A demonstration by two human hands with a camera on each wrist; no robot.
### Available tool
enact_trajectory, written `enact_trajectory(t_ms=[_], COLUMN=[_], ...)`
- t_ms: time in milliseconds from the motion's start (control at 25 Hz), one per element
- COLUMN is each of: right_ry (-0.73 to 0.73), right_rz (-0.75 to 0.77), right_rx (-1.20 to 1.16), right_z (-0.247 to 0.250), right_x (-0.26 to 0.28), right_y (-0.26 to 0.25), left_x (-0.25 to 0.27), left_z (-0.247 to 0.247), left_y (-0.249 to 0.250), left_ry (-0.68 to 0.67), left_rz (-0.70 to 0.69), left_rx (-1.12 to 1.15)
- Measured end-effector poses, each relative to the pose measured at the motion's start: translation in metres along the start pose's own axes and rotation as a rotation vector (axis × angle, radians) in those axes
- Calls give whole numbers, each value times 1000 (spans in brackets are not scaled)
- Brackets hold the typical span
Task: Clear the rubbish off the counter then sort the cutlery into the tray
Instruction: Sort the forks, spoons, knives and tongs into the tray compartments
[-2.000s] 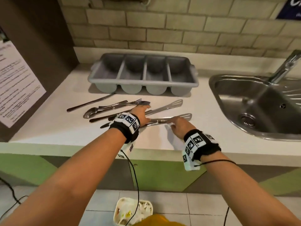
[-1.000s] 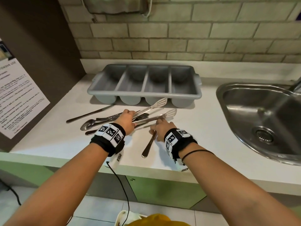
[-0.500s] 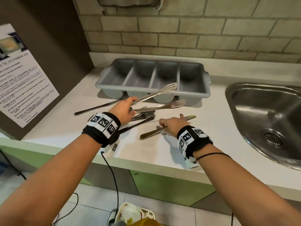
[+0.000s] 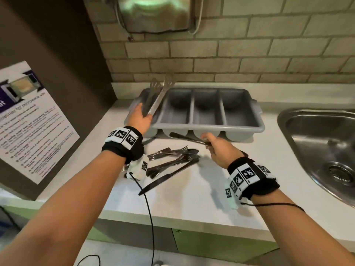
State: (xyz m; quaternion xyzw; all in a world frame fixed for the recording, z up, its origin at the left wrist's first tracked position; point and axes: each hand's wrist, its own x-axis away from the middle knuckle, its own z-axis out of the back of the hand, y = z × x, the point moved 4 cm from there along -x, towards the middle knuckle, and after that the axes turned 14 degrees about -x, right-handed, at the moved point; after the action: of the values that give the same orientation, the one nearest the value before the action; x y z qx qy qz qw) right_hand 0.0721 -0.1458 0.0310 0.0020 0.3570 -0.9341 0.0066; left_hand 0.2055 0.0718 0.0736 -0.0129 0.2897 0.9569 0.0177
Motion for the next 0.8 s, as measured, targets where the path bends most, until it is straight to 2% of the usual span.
enact_trajectory(t_ms=[120,240,440,520,640,800], right_ry=[99,207,373,406,368,271], right_rz=[-1,-6,-154,-174,-227,-284], right_rx=[-75,-151,-285,-346,-413,-571], right_z=[-3,-3,-4,-4,-6,-13], right_x=[-14,-28,-56,-65,-81,-99], right_y=[-17,-33,-46,-49,-54,-59], left_x=[-36,-63,-93,-103,-112,-127], left_z=[-1,-4,-24,-31,-39,-23], left_y=[-13,-14,-21,-25,-23,-16], left_ry=[-77,-94,-181,-212,-272,-248], left_rz=[27,-19,-103,-96,-96,-156], left_rx=[-43,-192,-524,-579,-543,-490])
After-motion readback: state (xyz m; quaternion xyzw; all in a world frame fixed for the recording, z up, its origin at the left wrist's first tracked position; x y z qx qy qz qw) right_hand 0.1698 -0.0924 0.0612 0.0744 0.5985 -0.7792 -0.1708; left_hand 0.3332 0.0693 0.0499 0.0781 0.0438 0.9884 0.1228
